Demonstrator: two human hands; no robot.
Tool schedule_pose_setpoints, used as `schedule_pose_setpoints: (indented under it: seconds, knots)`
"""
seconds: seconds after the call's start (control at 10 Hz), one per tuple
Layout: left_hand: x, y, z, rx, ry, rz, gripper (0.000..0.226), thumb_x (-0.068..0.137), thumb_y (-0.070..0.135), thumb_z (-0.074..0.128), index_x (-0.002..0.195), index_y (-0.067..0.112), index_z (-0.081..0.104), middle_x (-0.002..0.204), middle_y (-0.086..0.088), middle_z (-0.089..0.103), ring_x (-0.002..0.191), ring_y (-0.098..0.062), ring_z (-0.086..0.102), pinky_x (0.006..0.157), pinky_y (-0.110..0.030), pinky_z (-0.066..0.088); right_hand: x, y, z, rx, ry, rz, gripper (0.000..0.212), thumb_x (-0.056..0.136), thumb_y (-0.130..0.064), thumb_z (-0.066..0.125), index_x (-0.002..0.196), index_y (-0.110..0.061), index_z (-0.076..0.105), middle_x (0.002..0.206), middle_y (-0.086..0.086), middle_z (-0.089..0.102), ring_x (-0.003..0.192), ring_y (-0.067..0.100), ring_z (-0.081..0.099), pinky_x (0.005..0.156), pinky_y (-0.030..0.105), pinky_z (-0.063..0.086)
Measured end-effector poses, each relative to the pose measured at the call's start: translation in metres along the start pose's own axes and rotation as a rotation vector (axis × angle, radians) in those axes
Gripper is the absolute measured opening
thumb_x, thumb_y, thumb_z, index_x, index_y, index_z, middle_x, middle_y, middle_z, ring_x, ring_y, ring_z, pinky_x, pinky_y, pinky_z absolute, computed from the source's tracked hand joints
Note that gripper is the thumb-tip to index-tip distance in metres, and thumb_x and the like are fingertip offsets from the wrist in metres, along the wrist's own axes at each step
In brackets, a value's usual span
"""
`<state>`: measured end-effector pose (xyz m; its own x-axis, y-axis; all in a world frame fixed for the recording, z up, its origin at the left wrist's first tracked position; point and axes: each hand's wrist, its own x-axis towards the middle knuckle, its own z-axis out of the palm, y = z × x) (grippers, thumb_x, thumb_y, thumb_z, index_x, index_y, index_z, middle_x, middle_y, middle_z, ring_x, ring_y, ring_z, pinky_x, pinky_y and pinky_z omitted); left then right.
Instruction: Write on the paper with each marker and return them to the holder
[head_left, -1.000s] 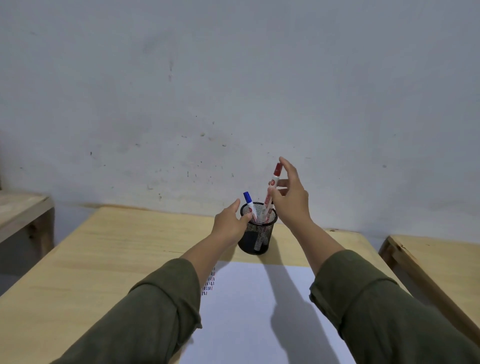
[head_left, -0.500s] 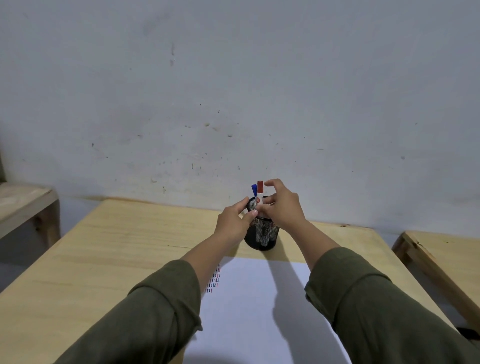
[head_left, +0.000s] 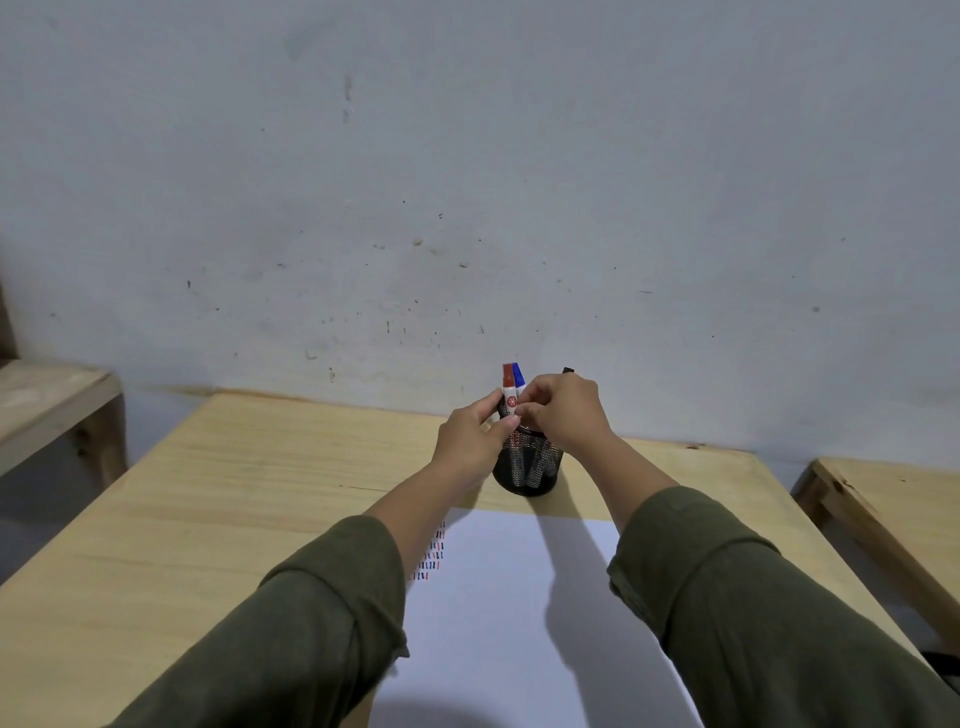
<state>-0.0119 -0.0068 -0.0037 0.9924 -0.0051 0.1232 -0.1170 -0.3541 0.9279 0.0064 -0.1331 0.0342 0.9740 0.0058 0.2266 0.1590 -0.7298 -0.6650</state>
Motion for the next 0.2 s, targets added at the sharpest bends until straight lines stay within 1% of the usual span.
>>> schedule_pose_setpoints:
  seconds: [0.1, 0.2]
  knots:
    - [0.0022, -0.0018, -0.0004, 0.003, -0.002, 0.005, 0.043, 0.088, 0.026, 0.057, 0.131, 0.029, 0.05, 0.128, 0.0, 0.061, 0.122, -0.018, 0.051, 0.092, -0.024, 0.037, -0.0006, 0.0, -0.0013, 0.015, -0.02, 0.003, 0.006, 0.081, -0.006, 0.067, 0.082, -0.006, 0.072, 0.077, 0.011, 0.067, 0.072, 0.019, 0.059, 0.07, 0.024, 0.046]
    - [-0.0001, 0.0003, -0.0006, 0.012, 0.0, 0.006, 0.045, 0.088, 0.025, 0.057, 0.132, 0.023, 0.049, 0.134, -0.001, 0.057, 0.127, -0.02, 0.048, 0.099, -0.029, 0.037, -0.0037, -0.0036, -0.0052, 0.04, 0.02, 0.005, 0.009, 0.083, -0.009, 0.063, 0.083, -0.008, 0.072, 0.076, 0.008, 0.066, 0.074, 0.02, 0.059, 0.07, 0.023, 0.044]
